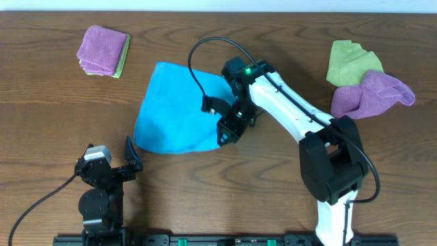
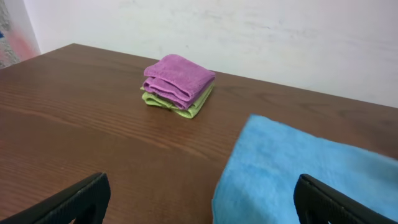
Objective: Fold the cloth
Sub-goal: 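Drag the blue cloth corner to flatten it, release, retract right gripper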
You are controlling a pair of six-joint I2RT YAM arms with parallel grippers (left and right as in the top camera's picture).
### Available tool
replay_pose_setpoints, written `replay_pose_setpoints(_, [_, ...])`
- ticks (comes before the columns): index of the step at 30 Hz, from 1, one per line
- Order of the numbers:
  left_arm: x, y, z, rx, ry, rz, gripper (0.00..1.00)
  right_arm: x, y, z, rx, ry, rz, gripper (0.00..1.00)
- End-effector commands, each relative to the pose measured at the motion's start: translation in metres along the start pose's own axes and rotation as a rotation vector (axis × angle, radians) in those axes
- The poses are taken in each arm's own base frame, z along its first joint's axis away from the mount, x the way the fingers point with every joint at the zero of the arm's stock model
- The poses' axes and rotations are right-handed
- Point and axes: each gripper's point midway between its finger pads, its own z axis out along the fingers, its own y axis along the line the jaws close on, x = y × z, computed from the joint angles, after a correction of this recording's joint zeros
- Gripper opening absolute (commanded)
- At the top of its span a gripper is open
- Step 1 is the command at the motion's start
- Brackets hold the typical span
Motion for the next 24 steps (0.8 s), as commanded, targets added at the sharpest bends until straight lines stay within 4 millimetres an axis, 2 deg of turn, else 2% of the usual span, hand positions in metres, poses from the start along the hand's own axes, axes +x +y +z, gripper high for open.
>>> replay_pose_setpoints(1, [0.02,0.006,0.003,-0.024,0.047,0.009,0.95,0.003,0.02,-0.007,-0.064,-0.002,0.02,0.13])
replay_pose_setpoints(2, [0.02,0.006,0.003,-0.024,0.047,0.009,0.95,0.007,0.022,-0.007,-0.072,0.015,0.033,0.49])
replay_pose_setpoints(3, [0.02,0.006,0.003,-0.024,0.047,0.009,0.95,0.011,0.024,-0.007,-0.074,0.035,0.044,0.99])
replay_pose_setpoints(7, [0.02,0.006,0.003,-0.024,0.047,0.009,0.95,0.021,0.016,-0.006,-0.013,0.085,0.046,0.99])
replay_pose_setpoints(10, [0.02,0.006,0.003,-0.024,0.047,0.009,0.95,0.021,-0.001,-0.006,0.078,0.1,0.025,0.99])
replay_pose_setpoints(12, [0.02,0.006,0.003,-0.024,0.047,0.009,0.95,0.014,-0.016,-0.008,0.159,0.081,0.014,0.99])
replay_pose_setpoints(14, [0.02,0.006,0.003,-0.024,0.047,0.009,0.95,-0.001,-0.034,-0.01,0.248,0.031,-0.002,0.99])
replay_pose_setpoints(16, [0.02,0.006,0.003,-0.024,0.047,0.009,0.95,-0.023,-0.051,-0.015,0.33,-0.046,-0.051,0.36])
replay_pose_setpoints(18, [0.02,0.006,0.003,-0.024,0.047,0.009,0.95,-0.034,-0.062,-0.021,0.389,-0.086,-0.059,0.08])
replay_pose_setpoints(19, [0.02,0.006,0.003,-0.024,0.047,0.009,0.95,-0.038,-0.072,-0.026,0.444,-0.108,-0.02,0.02])
replay_pose_setpoints(21, [0.02,0.006,0.003,-0.024,0.047,0.009,0.96,-0.033,-0.09,-0.036,0.537,-0.108,0.078,0.13])
replay_pose_setpoints(22, [0.02,0.006,0.003,-0.024,0.047,0.009,0.95,-0.028,-0.096,-0.039,0.564,-0.104,0.128,0.25])
replay_pose_setpoints(24, [0.02,0.006,0.003,-0.024,0.047,0.009,0.95,-0.019,-0.103,-0.044,0.582,-0.099,0.205,0.31])
